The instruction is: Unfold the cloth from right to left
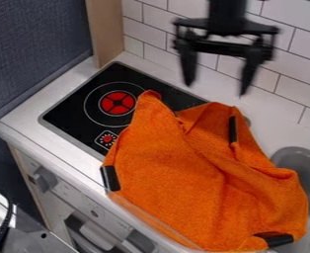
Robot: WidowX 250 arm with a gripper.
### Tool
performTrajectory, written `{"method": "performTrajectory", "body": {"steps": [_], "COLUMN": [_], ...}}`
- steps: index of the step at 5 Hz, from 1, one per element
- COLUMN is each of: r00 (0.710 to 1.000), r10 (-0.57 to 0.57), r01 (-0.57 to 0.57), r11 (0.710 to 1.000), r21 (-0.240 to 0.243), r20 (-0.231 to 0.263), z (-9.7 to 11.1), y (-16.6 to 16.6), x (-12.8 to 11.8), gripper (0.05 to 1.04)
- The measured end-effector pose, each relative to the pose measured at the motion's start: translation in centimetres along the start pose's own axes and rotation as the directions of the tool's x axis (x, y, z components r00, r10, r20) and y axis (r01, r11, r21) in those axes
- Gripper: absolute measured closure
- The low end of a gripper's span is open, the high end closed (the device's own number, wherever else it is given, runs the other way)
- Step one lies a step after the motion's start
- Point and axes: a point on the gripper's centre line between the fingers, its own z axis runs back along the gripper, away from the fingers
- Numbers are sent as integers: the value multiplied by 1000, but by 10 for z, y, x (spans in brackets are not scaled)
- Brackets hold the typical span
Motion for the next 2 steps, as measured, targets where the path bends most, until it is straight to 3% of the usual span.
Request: {"method": "performTrajectory", "body": {"steps": [1, 2], "r00": [998, 983], "r10": [-46, -177], "r01": [48, 178], "r11": [998, 984], "r21": [41, 28], "r20": [-44, -42], "z": [-1, -4], "y": [31, 54], "x": [3, 6], "gripper": [83, 83]}}
